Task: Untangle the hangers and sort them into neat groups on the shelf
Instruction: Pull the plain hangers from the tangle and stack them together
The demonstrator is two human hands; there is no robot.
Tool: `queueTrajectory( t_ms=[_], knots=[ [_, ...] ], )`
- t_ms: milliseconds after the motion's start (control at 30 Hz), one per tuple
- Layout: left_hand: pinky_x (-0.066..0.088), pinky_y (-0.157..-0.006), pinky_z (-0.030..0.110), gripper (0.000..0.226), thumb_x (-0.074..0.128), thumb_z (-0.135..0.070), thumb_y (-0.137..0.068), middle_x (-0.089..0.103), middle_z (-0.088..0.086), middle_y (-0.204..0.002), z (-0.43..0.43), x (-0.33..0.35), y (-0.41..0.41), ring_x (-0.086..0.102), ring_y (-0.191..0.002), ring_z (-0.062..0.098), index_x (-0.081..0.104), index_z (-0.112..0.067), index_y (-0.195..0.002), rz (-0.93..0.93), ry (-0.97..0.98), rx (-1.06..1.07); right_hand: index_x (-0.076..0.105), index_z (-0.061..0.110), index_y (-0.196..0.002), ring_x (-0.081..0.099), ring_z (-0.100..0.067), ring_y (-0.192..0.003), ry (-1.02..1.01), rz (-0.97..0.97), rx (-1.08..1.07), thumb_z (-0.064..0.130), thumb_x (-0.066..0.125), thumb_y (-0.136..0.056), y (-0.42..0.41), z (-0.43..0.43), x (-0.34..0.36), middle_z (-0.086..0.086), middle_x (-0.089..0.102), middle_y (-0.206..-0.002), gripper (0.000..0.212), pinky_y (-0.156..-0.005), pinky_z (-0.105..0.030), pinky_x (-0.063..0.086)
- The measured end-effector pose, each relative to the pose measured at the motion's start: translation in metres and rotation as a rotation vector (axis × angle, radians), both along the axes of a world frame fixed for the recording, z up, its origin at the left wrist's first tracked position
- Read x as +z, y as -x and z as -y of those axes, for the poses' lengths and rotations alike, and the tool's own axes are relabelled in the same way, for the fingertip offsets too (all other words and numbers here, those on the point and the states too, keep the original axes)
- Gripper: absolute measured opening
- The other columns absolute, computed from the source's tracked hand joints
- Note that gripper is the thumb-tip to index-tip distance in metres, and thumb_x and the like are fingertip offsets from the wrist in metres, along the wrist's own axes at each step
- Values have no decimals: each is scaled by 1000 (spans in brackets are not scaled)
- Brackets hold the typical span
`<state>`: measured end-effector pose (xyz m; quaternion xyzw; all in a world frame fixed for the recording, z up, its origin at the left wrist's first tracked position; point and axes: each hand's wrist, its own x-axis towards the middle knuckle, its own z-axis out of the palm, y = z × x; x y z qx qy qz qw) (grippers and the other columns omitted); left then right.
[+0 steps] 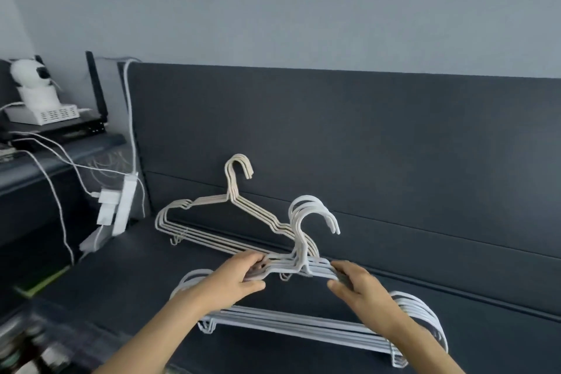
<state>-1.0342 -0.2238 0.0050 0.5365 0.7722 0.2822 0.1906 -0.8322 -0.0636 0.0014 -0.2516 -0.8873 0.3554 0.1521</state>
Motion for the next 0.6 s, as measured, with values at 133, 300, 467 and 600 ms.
queueTrajectory(
  t_ms=[133, 300, 467, 600],
  knots=[
    [37, -102, 19, 36, 57, -21, -88, 51, -11, -117, 39, -1, 91, 47, -111, -1, 47, -28, -122, -29, 19, 75, 48, 19, -125, 51, -14, -116, 31, 8, 34, 34, 54, -88, 94, 38, -7, -3, 56, -122, 40, -103, -35, 41],
    [36, -100, 20, 45, 58, -15, -88, 52, -4, -123, 43, 5, 173, 49, -115, 7, 46, -16, -131, -46, 23, 115, 48, 17, -127, 52, -15, -116, 21, 14, 5, 35, 54, -89, 179, 52, 2, -1, 55, -124, 42, -103, -31, 40],
    [32, -96, 17, 48, 57, -14, -88, 49, -11, -121, 17, 1, 211, 47, -121, 10, 44, -17, -134, -6, -14, 142, 51, 14, -123, 53, -17, -113, -40, 19, -89, 32, 51, -91, 216, 41, 6, -1, 59, -118, 37, -99, -32, 41],
    [35, -107, 29, 48, 55, -22, -89, 47, -7, -138, 3, -15, 223, 42, -129, 12, 42, -24, -136, -73, -66, 153, 38, 20, -137, 38, -18, -127, -236, 72, -190, 36, 42, -94, 222, 37, -9, 1, 45, -134, 46, -108, -30, 28]
  ],
)
